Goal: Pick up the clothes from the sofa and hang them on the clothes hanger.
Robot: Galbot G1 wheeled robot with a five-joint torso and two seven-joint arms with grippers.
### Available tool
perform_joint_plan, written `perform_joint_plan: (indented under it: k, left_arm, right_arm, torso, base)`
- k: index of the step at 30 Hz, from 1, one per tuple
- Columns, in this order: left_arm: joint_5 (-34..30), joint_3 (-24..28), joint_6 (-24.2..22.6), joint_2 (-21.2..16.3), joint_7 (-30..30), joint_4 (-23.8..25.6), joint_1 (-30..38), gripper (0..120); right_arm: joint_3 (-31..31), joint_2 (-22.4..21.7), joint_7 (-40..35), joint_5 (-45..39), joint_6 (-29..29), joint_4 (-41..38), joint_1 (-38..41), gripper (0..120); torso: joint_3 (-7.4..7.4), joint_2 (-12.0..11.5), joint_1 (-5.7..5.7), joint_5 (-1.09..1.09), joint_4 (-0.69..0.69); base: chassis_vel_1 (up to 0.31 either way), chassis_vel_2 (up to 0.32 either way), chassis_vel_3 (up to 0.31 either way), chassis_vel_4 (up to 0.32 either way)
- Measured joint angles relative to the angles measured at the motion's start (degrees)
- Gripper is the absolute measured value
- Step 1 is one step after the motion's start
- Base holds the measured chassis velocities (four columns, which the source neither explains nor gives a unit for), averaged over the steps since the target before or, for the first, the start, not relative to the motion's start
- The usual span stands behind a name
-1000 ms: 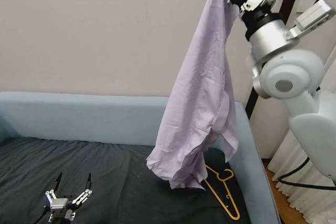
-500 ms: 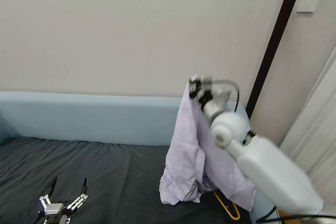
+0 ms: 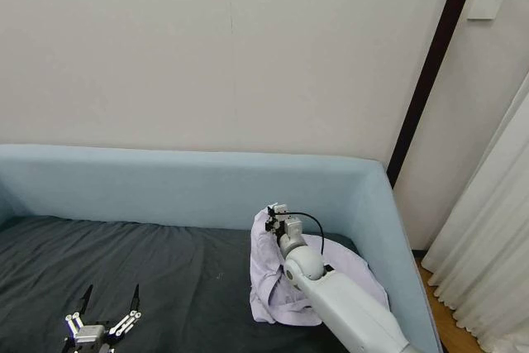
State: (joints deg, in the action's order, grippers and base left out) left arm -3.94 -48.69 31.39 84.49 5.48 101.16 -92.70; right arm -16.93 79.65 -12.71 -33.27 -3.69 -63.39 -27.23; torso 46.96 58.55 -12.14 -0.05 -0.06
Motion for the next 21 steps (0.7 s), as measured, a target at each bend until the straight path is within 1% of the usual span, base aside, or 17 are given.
perform_joint_plan:
  k: [1,4,5,6,7,8,9,10,11,12,13,14,17,18,19,21]
  left_arm:
    - [0.0,0.1,0.0,0.1,0.0,-0.2,0.1,100]
    - [0.2,0.2,0.3,0.2,0.0,-0.9,0.4,100]
    - [0.2,0.2,0.4,0.2,0.0,-1.1,0.5,100]
    - [0.2,0.2,0.4,0.2,0.0,-1.1,0.5,100]
    - [0.2,0.2,0.5,0.2,0.0,-1.2,0.5,100]
    - [0.2,0.2,0.5,0.2,0.0,-1.2,0.5,100]
    - [0.2,0.2,0.7,0.1,0.0,-1.2,0.5,100]
    - [0.2,0.2,0.7,0.0,0.0,-1.2,0.5,100]
    - [0.2,0.2,0.7,0.0,0.0,-1.1,0.5,100]
    - [0.2,0.3,0.8,-0.1,0.0,-1.1,0.5,100]
    - [0.2,0.3,0.8,-0.1,0.0,-1.1,0.5,100]
    - [0.2,0.3,0.8,-0.1,0.0,-1.1,0.4,100]
    - [0.3,0.4,0.9,-0.2,0.0,-1.0,0.4,100]
    - [0.3,0.4,0.9,-0.2,0.0,-1.0,0.4,100]
    - [0.3,0.4,0.9,-0.2,0.0,-1.0,0.4,100]
    - [0.3,0.4,1.0,-0.3,0.0,-0.8,0.4,100]
  right_arm:
    - [0.0,-0.1,1.4,-0.3,0.2,0.0,-0.1,7]
    - [-0.5,-1.4,6.9,-1.3,2.9,-0.8,-0.9,23]
    - [-0.7,-2.1,8.1,-1.4,3.4,-1.6,-1.2,27]
    - [-0.7,-2.1,8.1,-1.4,3.4,-1.6,-1.2,27]
    - [-0.8,-2.8,8.4,-1.5,3.5,-2.6,-1.5,32]
    - [-0.9,-3.4,8.1,-1.5,3.2,-3.6,-1.8,34]
    - [-1.3,-5.6,2.9,-0.8,-1.9,-7.6,-3.1,47]
    - [-1.3,-7.5,-1.7,-0.8,-7.0,-11.1,-4.5,55]
    - [-1.3,-8.3,-1.9,-0.8,-7.8,-12.3,-5.2,61]
    - [-1.2,-9.1,-1.0,-0.8,-7.6,-13.0,-5.7,64]
    - [-1.2,-9.1,-1.0,-0.8,-7.6,-13.0,-5.7,64]
    - [-1.0,-9.9,1.1,-0.6,-6.6,-13.6,-6.4,69]
    - [0.0,-11.5,8.1,1.6,-3.7,-14.1,-7.7,81]
    - [0.2,-11.8,8.9,2.4,-3.5,-14.1,-7.9,86]
    - [0.2,-11.8,8.9,2.4,-3.5,-14.1,-7.9,86]
    - [0.6,-13.0,9.7,6.7,-4.0,-13.7,-8.2,95]
  torso:
    - [0.0,0.0,0.0,-0.01,-0.01]
    - [0.0,0.0,0.0,0.01,-0.02]
    - [0.0,0.0,0.0,0.01,-0.01]
    - [0.0,0.0,0.0,0.01,-0.01]
    - [0.0,0.0,0.0,0.01,-0.02]
    - [0.0,0.0,0.0,0.01,-0.01]
    - [0.0,0.0,0.0,0.02,-0.01]
    - [0.0,0.0,0.0,0.02,-0.02]
    - [0.0,0.0,0.0,0.02,-0.03]
    - [0.0,0.0,0.0,0.02,-0.02]
    - [0.0,0.0,0.0,0.02,-0.02]
    - [0.0,0.0,0.0,0.02,-0.03]
    - [-0.01,0.0,0.0,0.03,0.0]
    - [-0.01,0.0,0.0,0.02,0.0]
    - [-0.01,0.0,0.0,0.02,0.0]
    - [0.0,0.0,0.0,0.02,-0.01]
  base:
    - [0.0,0.0,0.0,0.0]
    - [0.0,0.0,0.0,0.0]
    - [0.0,0.0,0.0,0.0]
    - [0.0,0.0,0.0,0.0]
    - [0.0,0.0,0.0,0.0]
    - [0.0,0.0,0.0,0.0]
    - [0.0,0.0,0.0,0.0]
    - [0.0,0.0,0.0,0.0]
    - [0.0,0.0,0.0,0.0]
    - [0.0,0.0,0.0,0.0]
    - [0.0,0.0,0.0,0.0]
    - [0.0,0.0,0.0,0.0]
    - [0.0,0.0,0.0,0.0]
    - [0.0,0.0,0.0,0.0]
    - [0.0,0.0,0.0,0.0]
    - [0.0,0.0,0.0,0.0]
